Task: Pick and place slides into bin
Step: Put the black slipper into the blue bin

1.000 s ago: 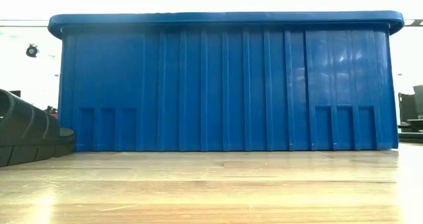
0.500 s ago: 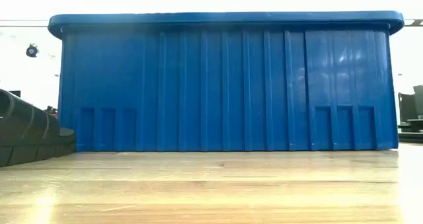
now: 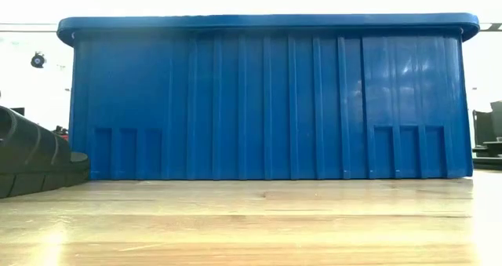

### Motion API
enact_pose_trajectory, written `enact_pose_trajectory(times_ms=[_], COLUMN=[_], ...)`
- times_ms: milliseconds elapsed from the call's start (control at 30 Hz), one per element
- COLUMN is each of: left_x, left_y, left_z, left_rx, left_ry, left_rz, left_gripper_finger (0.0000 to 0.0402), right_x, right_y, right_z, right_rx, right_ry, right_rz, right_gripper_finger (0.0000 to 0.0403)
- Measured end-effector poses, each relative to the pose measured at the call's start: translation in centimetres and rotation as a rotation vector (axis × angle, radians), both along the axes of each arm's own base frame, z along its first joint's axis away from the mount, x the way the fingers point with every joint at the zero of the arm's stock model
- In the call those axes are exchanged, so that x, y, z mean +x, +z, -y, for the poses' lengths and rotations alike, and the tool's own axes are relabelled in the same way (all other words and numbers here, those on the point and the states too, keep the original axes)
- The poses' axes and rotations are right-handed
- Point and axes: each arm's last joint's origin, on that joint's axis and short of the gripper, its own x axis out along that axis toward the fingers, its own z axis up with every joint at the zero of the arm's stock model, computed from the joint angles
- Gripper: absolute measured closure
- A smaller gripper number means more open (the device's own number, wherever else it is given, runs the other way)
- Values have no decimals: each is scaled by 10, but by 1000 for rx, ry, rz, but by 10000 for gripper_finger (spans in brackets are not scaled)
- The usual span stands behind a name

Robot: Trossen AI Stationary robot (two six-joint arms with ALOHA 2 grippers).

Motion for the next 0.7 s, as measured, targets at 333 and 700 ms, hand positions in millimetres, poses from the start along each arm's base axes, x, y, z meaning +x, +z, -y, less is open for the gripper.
enact_pose_trajectory(times_ms=[333,700], left_x=[-37,-22], left_y=[3,-6], left_z=[-12,-13], left_rx=[55,78], left_ry=[329,462], left_rz=[-73,-165], left_gripper_finger=[210,210], right_x=[-19,-18], right_y=[13,28], right_z=[27,51], right_rx=[27,179], right_ry=[-99,-155], right_rz=[62,210], right_gripper_finger=[395,395])
